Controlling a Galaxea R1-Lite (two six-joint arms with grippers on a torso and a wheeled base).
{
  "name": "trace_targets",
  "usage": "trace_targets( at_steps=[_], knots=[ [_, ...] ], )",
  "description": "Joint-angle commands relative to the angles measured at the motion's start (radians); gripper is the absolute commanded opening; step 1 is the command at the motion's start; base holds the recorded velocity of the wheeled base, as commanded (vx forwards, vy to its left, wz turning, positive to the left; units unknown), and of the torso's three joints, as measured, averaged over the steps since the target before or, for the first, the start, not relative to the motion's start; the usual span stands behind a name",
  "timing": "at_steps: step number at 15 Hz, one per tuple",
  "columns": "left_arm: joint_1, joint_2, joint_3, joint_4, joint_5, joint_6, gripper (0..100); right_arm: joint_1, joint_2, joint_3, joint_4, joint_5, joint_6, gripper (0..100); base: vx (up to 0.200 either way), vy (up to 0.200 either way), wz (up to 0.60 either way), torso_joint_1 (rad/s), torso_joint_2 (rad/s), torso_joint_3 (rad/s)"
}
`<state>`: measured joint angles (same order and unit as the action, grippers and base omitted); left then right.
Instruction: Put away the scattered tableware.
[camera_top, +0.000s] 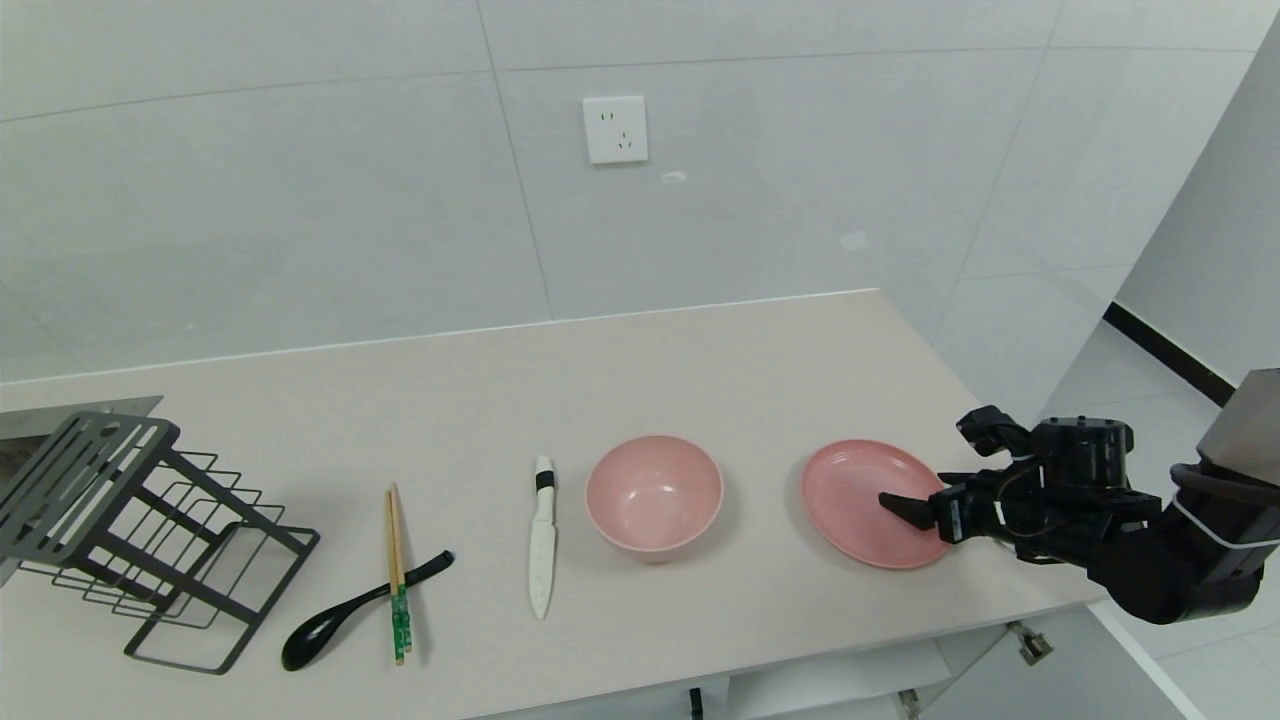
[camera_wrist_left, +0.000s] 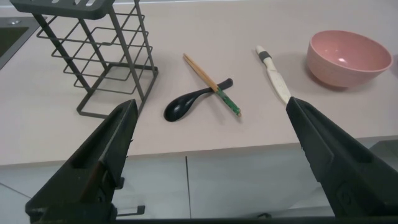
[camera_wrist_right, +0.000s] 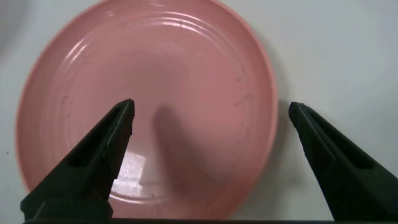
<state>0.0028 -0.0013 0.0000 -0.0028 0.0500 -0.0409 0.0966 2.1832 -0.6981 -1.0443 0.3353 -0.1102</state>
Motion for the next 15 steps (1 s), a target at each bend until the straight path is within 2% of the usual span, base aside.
trace_targets(
  at_steps=[1,8,9,10,13,15],
  knots=[
    [0.0,0.001,0.0,0.0,0.001,-0.001,100,0.02,0.026,-0.009,-0.01,0.001,0.0,100,0.0,0.0,0.0,0.0,0.0,0.0],
    [0.0,0.001,0.0,0.0,0.001,-0.001,100,0.032,0.056,-0.006,-0.017,0.001,0.011,100,0.0,0.0,0.0,0.0,0.0,0.0],
    [0.0,0.001,0.0,0.0,0.001,-0.001,100,0.034,0.055,-0.006,-0.017,-0.001,0.011,0,0.0,0.0,0.0,0.0,0.0,0.0],
    [0.0,0.001,0.0,0.0,0.001,-0.001,100,0.035,0.053,-0.006,-0.016,-0.004,0.012,0,0.0,0.0,0.0,0.0,0.0,0.0],
    [0.0,0.001,0.0,0.0,0.001,-0.001,100,0.017,0.055,0.002,-0.016,-0.117,0.049,0,0.0,0.0,0.0,0.0,0.0,0.0],
    [0.0,0.001,0.0,0.0,0.001,-0.001,100,0.012,0.055,0.003,-0.016,-0.121,0.049,0,0.0,0.0,0.0,0.0,0.0,0.0]
  ],
)
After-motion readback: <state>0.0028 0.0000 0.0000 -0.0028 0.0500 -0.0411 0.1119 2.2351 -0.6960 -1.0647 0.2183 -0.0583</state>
